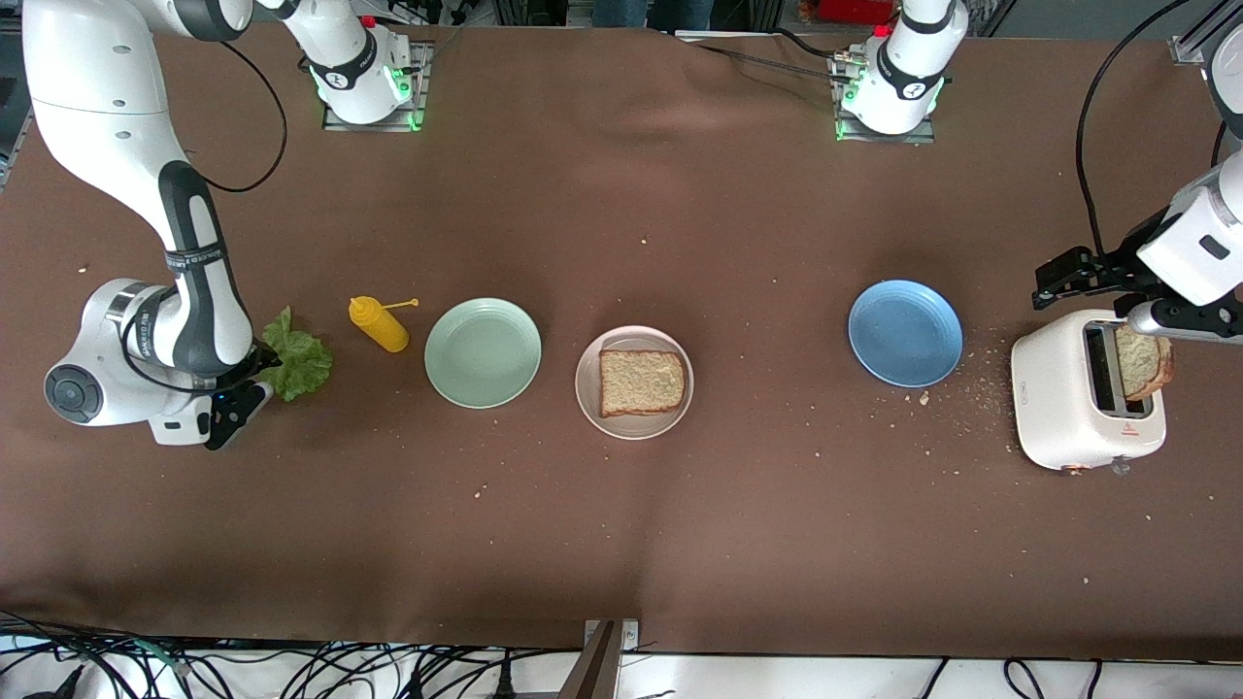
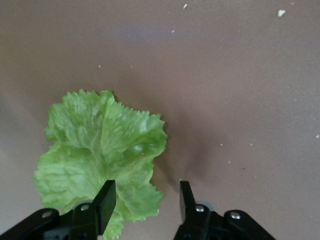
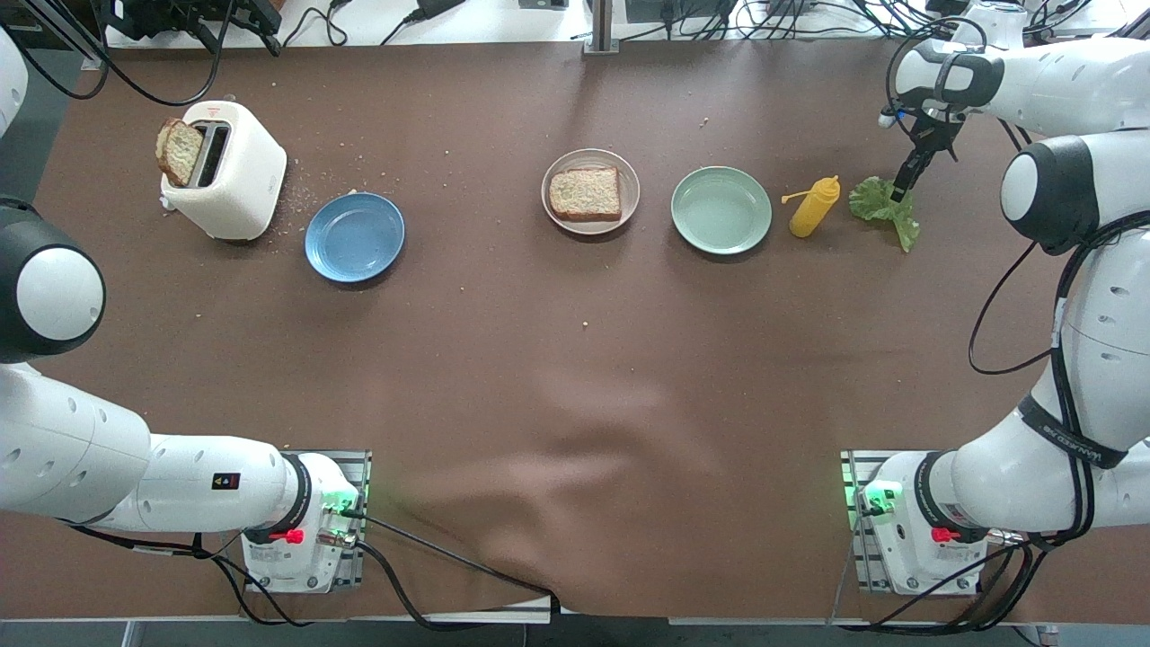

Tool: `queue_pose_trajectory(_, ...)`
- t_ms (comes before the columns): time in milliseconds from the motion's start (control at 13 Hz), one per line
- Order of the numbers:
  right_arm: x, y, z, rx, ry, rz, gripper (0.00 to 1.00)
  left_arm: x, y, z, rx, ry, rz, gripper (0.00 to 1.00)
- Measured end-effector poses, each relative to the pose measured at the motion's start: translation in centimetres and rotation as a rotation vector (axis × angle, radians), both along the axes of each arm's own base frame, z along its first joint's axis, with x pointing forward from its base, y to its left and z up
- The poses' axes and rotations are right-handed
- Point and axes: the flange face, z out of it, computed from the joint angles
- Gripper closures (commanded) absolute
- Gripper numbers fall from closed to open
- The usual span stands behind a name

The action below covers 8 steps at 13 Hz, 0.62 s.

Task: Make sandwich in beige plate with both arms
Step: 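Grasp the green lettuce leaf with the right gripper, then lift the lettuce and carry it toward the beige plate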

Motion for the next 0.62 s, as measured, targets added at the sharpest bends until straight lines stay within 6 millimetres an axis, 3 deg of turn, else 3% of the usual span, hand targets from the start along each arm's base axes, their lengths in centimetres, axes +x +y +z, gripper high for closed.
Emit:
queue_pose_trajectory(77, -0.1, 0.2, -0.1, 0.004, 0.001, -0.006, 1.0, 0.0, 0.0, 0.0, 0.0, 0.0, 0.0, 0.0)
queue_pose_trajectory(386, -0.2, 0.6, -0.2, 0.008, 0.006, -0.009, 1.0, 0.0, 0.0, 0.0, 0.0, 0.0, 0.0, 0.0)
queue_pose_trajectory(617, 1.2, 1.1, 3.4, 0.016, 0.001, 0.003, 1.0, 0.0, -0.1, 0.0, -0.001, 0.0, -0.001, 0.0)
